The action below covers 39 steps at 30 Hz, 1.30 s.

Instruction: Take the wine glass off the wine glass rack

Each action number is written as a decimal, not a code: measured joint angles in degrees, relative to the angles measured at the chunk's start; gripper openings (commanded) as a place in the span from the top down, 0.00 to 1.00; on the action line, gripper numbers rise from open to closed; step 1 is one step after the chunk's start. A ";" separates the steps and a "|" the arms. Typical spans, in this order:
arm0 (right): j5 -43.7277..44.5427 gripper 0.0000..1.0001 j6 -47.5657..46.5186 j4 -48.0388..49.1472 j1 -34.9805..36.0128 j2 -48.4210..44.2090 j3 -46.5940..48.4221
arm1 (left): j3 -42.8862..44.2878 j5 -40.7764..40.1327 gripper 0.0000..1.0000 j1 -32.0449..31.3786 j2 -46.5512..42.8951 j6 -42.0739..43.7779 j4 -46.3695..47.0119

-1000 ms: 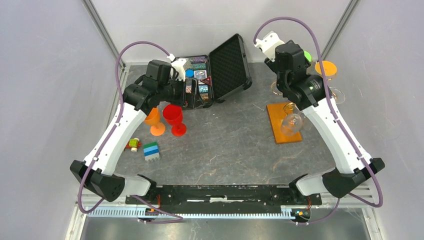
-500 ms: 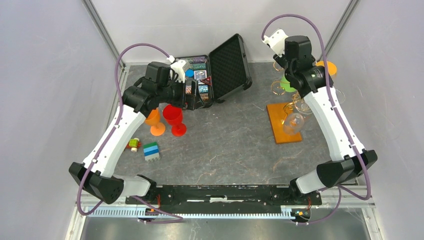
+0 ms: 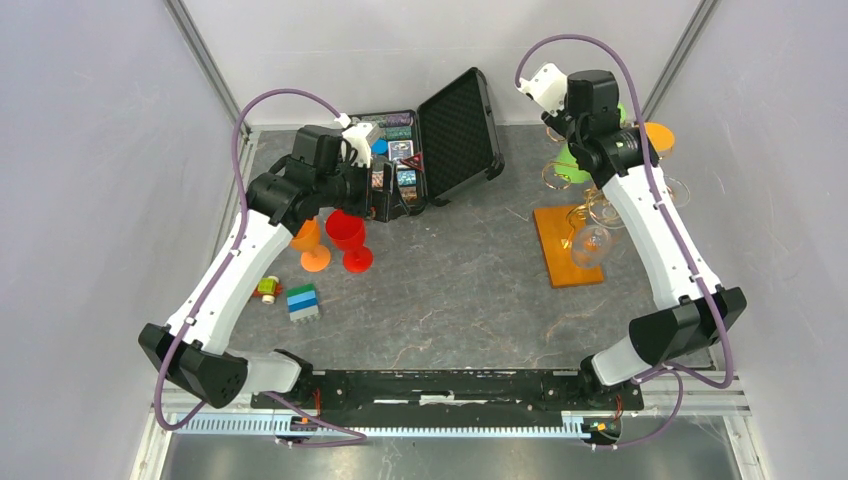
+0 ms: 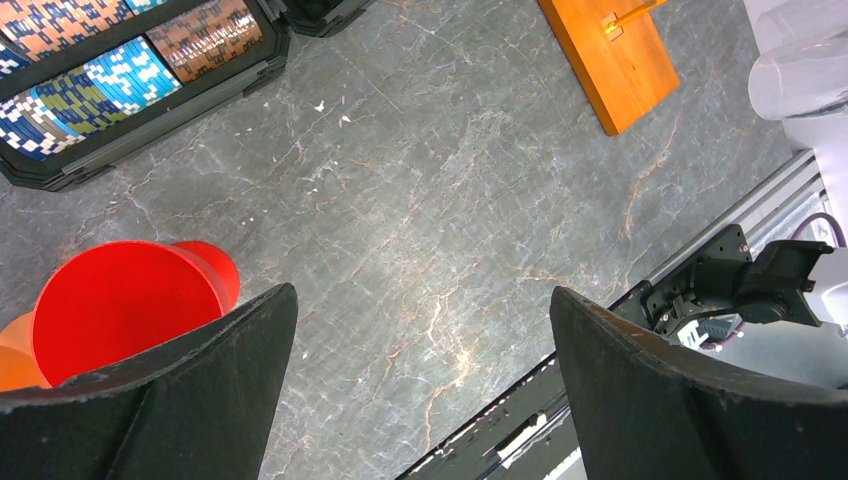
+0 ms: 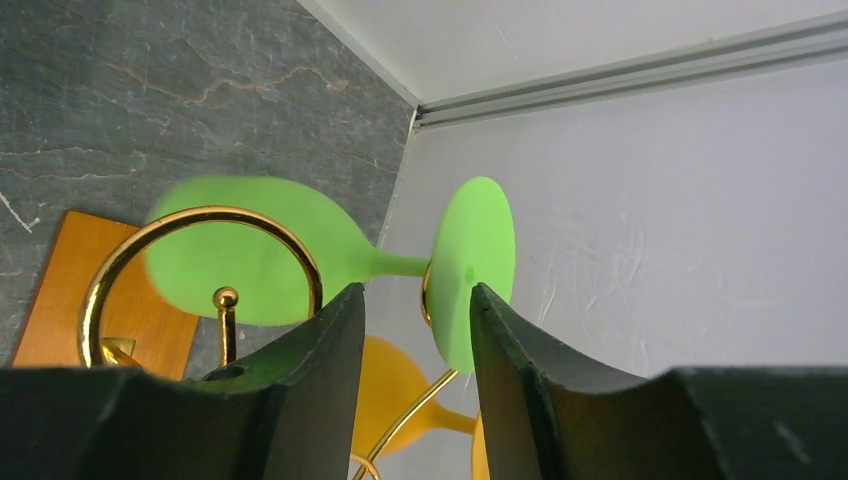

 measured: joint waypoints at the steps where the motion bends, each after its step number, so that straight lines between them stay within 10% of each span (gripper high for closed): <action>1: -0.24 0.51 -0.22 0.13 0.00 0.00 -0.26 | -0.02 0.00 0.00 0.00 0.00 0.00 0.00; 17: -0.63 0.56 -4.66 4.96 -0.28 -0.39 -4.74 | -0.61 0.00 0.00 0.00 -0.02 0.00 0.00; 39: -0.59 1.00 -9.05 7.13 -0.26 -2.71 -6.40 | -0.70 0.00 0.00 0.00 -0.02 -0.02 0.00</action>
